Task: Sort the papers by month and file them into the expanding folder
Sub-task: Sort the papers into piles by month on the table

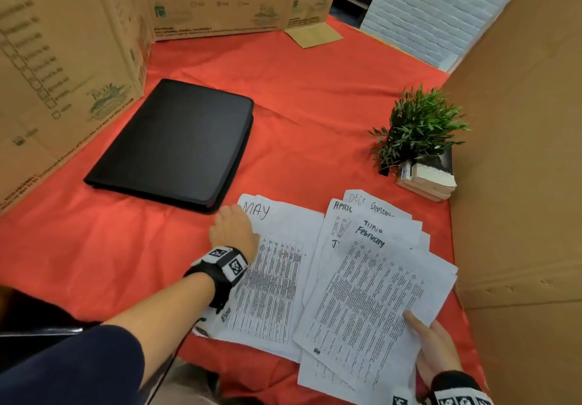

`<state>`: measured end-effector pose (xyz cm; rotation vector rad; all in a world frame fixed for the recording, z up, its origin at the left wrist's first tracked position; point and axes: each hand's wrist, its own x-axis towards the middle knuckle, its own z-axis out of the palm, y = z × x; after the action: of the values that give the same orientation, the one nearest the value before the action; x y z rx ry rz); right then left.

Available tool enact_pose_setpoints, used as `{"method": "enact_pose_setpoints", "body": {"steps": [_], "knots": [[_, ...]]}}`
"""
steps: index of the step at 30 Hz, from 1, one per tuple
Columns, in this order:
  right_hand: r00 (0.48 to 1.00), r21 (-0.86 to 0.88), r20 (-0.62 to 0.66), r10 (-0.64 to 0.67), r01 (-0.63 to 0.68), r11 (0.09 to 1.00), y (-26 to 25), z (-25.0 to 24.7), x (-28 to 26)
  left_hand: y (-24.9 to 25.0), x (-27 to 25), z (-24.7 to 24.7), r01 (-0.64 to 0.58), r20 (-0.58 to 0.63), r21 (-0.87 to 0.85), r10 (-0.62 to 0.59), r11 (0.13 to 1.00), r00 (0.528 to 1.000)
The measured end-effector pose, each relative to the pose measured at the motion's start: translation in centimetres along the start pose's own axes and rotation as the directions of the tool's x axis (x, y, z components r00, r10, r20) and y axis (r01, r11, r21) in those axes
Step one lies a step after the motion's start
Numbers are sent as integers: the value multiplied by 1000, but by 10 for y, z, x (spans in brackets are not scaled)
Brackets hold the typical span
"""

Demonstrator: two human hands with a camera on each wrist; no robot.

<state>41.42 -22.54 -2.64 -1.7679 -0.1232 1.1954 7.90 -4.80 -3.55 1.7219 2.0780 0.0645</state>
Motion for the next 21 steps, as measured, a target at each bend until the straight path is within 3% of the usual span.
{"method": "enact_pose_setpoints", "body": {"steps": [2, 5, 10, 12, 14, 17, 19, 21], "knots": [[1000, -25, -23, -15, 15, 1000, 3, 5, 4, -17, 5, -3, 136, 67, -8, -135, 991, 989], [999, -82, -40, -36, 33, 996, 6, 11, 14, -29, 8, -1, 174, 229, -55, -157, 983, 961], [999, -234, -15, -31, 26, 972, 11, 24, 25, -13, 2, 2, 204, 195, -92, -183, 975, 964], [1000, -289, -30, -9, 0, 957, 17, 28, 29, -3, 1, 3, 292, 181, -179, -261, 939, 948], [999, -312, -45, 15, -28, 950, 23, 28, 35, 3, 2, 1, 369, 246, -270, -307, 889, 920], [998, -326, -57, 32, -49, 944, 25, 27, 39, 1, 5, -2, 267, 368, -262, -159, 927, 916], [998, -324, -54, 39, -55, 944, 24, 26, 40, -3, 7, -3, 156, 364, -334, -26, 929, 931], [998, -323, -57, 14, -32, 946, 21, 26, 42, -7, 12, -7, 80, 301, -360, 35, 930, 953]]}}
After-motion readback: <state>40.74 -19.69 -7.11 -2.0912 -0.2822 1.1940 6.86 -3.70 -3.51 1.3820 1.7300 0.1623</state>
